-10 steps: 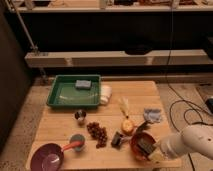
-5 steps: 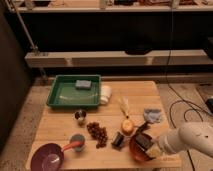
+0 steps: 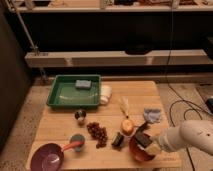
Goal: Wipe red bowl with eraser
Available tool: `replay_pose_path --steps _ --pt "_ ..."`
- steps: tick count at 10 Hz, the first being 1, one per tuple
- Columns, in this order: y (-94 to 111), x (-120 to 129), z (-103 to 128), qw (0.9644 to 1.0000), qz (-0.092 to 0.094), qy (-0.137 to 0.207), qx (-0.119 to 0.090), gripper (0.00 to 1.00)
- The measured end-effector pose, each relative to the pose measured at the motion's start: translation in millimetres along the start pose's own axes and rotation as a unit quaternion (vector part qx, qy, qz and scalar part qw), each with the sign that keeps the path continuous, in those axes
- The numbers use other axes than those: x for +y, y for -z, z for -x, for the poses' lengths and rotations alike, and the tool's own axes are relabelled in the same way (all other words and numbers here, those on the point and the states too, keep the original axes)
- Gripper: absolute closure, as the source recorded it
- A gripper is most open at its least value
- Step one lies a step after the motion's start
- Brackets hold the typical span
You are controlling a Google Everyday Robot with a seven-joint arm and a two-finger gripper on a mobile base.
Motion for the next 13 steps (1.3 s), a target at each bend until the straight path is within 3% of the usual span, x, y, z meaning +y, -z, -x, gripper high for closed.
replay_pose_path --steps 3,6,9,13 --pt "-6.0 9.1 14.6 0.9996 0.022 0.005 -0.014 1.0" --pt "2.2 26.1 9.5 0.9991 0.037 0.015 -0.016 1.0" --pt "12.2 42.9 -16.8 0.9991 0.035 0.02 -0.01 1.0" --pt "8.8 37.6 -44.5 0.9995 0.024 0.018 0.011 1.0"
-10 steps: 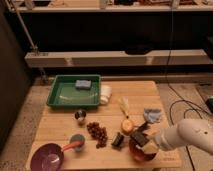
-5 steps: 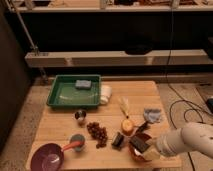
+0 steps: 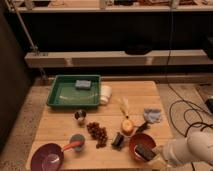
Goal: Wipe red bowl with eraser
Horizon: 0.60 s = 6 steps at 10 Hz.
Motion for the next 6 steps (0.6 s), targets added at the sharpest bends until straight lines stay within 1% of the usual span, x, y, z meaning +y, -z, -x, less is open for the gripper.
replay_pose_path --steps 2,3,6 --pt "-2.4 -15.4 -9.0 0.9998 -0.015 -0.013 0.008 1.0" --pt "-2.1 -21.7 -7.1 0.9996 -0.021 -0.017 0.007 1.0" --pt "-0.9 -32.4 11.1 0.9995 -0.03 -0.013 -0.004 1.0"
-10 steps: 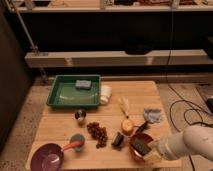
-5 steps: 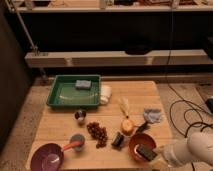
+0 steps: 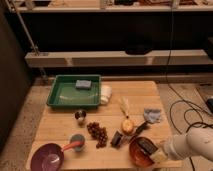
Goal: Wipe red bowl with eraser
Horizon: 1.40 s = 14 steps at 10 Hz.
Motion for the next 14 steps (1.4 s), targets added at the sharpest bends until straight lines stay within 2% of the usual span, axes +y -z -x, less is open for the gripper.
replay_pose_path --steps 3,6,8,11,14 --pt "0.0 0.8 16.2 0.9999 0.0 0.006 -0.01 1.0" --pt "-7.7 11.0 34.5 0.9996 0.016 0.015 -0.018 1.0" --pt "-4.7 19.1 40.8 0.9992 0.022 0.026 -0.022 1.0" --pt "8.2 36.4 33.6 0.9984 0.031 0.041 -0.021 1.0" --pt "15.7 65.1 8.3 0.9975 0.044 0.053 -0.009 1.0"
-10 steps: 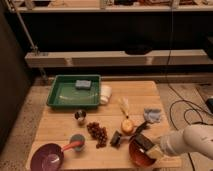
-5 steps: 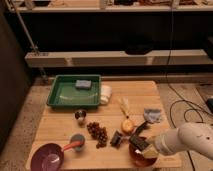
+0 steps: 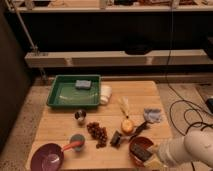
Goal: Wipe red bowl with eraser
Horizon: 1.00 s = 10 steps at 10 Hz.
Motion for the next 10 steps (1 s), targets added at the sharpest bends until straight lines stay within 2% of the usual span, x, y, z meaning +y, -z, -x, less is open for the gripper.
replay_pose_path --steps 2,4,6,10 --pt "-1.3 12.5 -14.0 0.9999 0.007 0.004 0.01 1.0" --pt "-0.6 7.0 -23.6 0.9998 0.004 -0.001 0.018 1.0" --pt "3.3 -17.1 -42.2 0.9992 -0.016 -0.027 0.026 1.0" --pt "-4.6 -50.4 -48.4 0.9971 -0.042 -0.059 0.026 1.0"
